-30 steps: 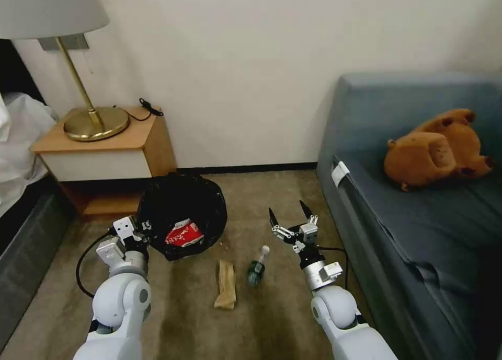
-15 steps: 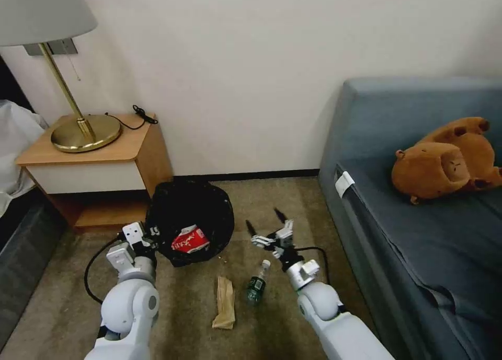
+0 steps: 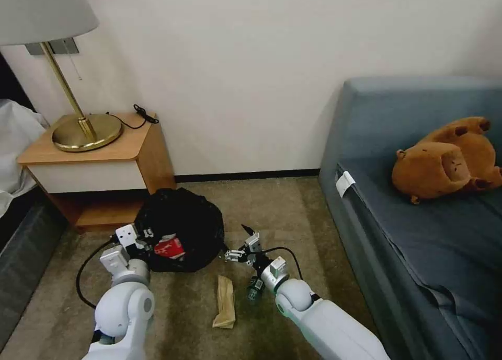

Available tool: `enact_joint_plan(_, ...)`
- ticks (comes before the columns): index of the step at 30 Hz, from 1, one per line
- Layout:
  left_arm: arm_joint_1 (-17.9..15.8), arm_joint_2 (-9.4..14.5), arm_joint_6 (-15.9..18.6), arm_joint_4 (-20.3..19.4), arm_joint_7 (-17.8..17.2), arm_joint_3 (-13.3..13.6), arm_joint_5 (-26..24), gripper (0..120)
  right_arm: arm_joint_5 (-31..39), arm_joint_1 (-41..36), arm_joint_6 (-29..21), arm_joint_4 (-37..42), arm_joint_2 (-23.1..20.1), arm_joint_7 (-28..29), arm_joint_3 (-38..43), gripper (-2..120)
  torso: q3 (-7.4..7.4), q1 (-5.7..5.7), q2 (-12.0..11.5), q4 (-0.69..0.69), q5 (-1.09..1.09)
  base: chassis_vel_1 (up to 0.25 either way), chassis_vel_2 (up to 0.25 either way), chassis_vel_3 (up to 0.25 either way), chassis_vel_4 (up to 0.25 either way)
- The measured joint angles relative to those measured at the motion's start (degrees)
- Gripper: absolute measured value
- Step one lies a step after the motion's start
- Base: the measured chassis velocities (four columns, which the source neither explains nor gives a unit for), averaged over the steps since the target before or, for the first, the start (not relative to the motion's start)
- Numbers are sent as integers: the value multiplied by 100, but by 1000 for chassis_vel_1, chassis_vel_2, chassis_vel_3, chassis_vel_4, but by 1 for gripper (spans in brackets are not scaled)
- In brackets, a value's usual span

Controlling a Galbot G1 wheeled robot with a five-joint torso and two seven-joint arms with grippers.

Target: Pick up the trash bin, then pick up the garbage on the floor and place it into the trash bin.

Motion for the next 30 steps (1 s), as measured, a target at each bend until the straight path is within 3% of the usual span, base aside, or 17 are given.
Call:
enact_joint_plan(2, -48, -2, -4, -1, -19, -8, 5, 3, 15, -6, 0, 9, -98, 3, -9, 100, 0, 0, 0, -5, -2, 0, 0, 0, 0)
enact_joint_plan(9, -126, -34, 4, 47, -56, 64, 27, 3, 76, -133, -24, 218, -480, 7, 16, 100, 0, 0, 1, -2, 0, 0, 0, 0, 0)
enact_joint_plan(15, -137, -56, 11, 66, -65, 112, 79, 3, 535, -218, -353, 546, -1028, 130, -236, 100, 0, 0, 0, -1, 0, 0, 0, 0, 0)
enact_joint_plan(20, -88, -80, 2, 63, -66, 119, 96, 3, 1499, -122, -884, 867, -1452, 505, -699, 100, 0, 0, 0, -2, -2, 0, 0, 0, 0)
enact_joint_plan(30, -34, -151, -89, 98, -76, 157, 144, 3, 2892, 274, -1762, 1153, -1511, 1218, -1270, 100, 0, 0, 0, -1, 0, 0, 0, 0, 0)
